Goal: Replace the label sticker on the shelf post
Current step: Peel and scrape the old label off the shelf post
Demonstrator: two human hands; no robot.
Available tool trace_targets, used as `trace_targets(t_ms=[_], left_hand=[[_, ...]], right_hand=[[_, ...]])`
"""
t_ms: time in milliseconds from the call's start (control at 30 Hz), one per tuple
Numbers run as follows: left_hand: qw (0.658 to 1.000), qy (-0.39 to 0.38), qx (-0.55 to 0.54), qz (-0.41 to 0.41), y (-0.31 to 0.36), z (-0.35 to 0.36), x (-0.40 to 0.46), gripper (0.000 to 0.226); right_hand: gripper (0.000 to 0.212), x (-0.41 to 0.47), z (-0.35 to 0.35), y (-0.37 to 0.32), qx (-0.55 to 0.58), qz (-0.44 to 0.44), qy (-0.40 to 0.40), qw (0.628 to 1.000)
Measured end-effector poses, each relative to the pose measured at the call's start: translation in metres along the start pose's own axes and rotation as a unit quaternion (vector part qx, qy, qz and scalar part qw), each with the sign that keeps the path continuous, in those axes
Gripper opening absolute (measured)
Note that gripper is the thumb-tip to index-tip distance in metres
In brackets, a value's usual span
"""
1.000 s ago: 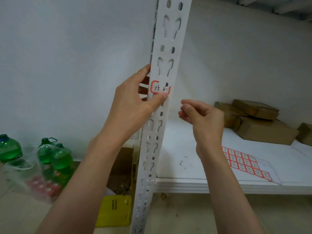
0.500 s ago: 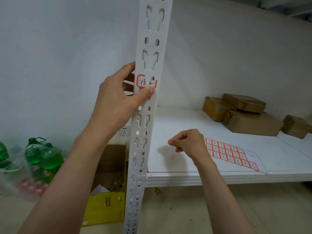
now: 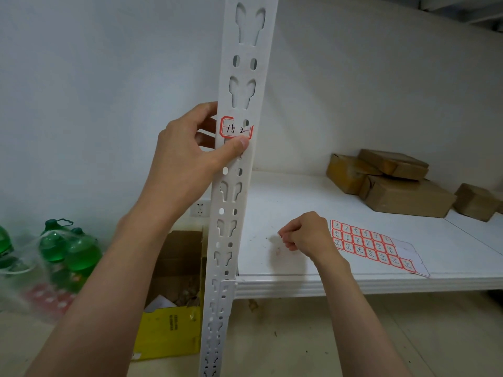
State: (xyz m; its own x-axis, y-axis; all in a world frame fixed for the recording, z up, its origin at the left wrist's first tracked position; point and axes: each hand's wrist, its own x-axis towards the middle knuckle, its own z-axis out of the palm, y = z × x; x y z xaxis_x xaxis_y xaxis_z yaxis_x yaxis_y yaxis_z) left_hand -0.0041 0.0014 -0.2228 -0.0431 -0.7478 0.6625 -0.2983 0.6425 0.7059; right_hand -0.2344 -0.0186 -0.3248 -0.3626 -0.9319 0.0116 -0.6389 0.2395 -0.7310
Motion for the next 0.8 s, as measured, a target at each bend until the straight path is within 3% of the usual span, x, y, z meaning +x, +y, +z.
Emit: trace_targets(t_ms=[100,233,333,467,567,600,800], left_hand=[[1.0,-0.001,0.003,0.001,-0.001,0.0,0.0,0.04],[1.0,-0.002,0.002,0.001,-0.002,0.0,0.0,0.04],[1.0,-0.001,0.002,0.001,-0.001,0.0,0.0,0.04],[1.0,0.002,0.002,0.001,0.0,0.0,0.0,0.044],[1.0,0.003,0.002,0.002,0.001,0.0,-0.001,0.045],[1.0,0.003,0.003,0.001,0.001,0.0,-0.001,0.045],[1.0,0.002,-0.001,-0.003,0.003,-0.001,-0.002,0.04]], right_hand=[[0.004,-0.001,-0.002,-0.003,-0.029,0.007,0.009,1.0],[0.016,-0.003,-0.003,-0.004,-0.041,0.006,-0.007,0.999],[0.002,-0.004,-0.005,-0.005,-0.045,-0.005,0.002,0.999],[0.021,-0.003,-0.006,-0.001,-0.066,-0.01,0.011,0.998],[0.007,-0.003,-0.007,-0.005,-0.055,-0.004,0.026,0.998],[0.012,-0.004,-0.007,-0.006,-0.056,-0.01,0.032,0.998],[0.021,-0.013,-0.013,-0.019,0.039,-0.121,0.1,0.987]])
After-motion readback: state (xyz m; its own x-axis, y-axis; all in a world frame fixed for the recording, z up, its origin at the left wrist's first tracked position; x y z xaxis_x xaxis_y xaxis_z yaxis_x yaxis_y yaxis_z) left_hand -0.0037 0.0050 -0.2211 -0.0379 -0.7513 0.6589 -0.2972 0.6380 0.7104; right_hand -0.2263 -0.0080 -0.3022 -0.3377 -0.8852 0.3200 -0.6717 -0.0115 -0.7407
